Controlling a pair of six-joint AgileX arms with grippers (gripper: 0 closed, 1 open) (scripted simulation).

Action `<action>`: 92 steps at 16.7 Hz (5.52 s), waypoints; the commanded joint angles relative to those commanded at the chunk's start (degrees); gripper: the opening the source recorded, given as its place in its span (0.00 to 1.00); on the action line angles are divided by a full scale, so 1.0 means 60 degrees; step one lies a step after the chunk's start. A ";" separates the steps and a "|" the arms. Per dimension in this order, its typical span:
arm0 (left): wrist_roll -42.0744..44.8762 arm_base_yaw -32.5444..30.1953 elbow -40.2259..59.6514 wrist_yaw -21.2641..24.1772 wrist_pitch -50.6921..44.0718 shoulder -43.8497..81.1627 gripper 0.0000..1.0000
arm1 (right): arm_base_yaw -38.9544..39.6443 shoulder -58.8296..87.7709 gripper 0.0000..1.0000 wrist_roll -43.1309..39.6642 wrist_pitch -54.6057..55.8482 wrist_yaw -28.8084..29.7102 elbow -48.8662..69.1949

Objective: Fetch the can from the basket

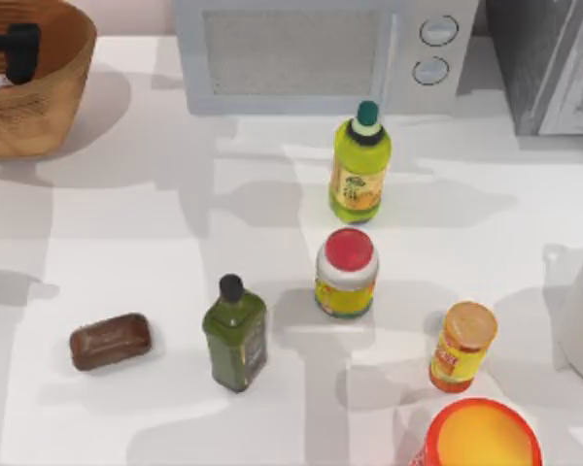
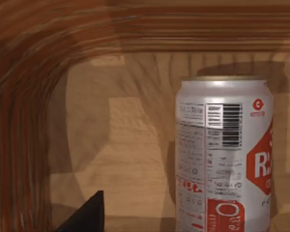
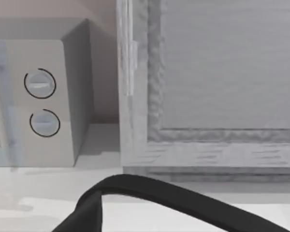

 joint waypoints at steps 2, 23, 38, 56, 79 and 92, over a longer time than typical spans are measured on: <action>-0.0026 0.0012 -0.0017 -0.0005 0.0139 0.0133 1.00 | 0.0000 0.0000 1.00 0.0000 0.0000 0.0000 0.0000; -0.0088 -0.0038 -0.0125 -0.0010 0.1194 0.1081 0.10 | 0.0000 0.0000 1.00 0.0000 0.0000 0.0000 0.0000; -0.0095 -0.0078 -0.0976 -0.0072 0.1483 -0.0035 0.00 | 0.0000 0.0000 1.00 0.0000 0.0000 0.0000 0.0000; -0.0741 -0.1105 -1.8222 -0.0609 0.9166 -1.9174 0.00 | 0.0000 0.0000 1.00 0.0000 0.0000 0.0000 0.0000; -0.1431 -0.0795 -2.2475 0.0787 1.2805 -2.1709 0.00 | 0.0000 0.0000 1.00 0.0000 0.0000 0.0000 0.0000; -0.1156 -0.1737 -1.6749 0.8224 2.0155 -0.9509 0.00 | 0.0000 0.0000 1.00 0.0000 0.0000 0.0000 0.0000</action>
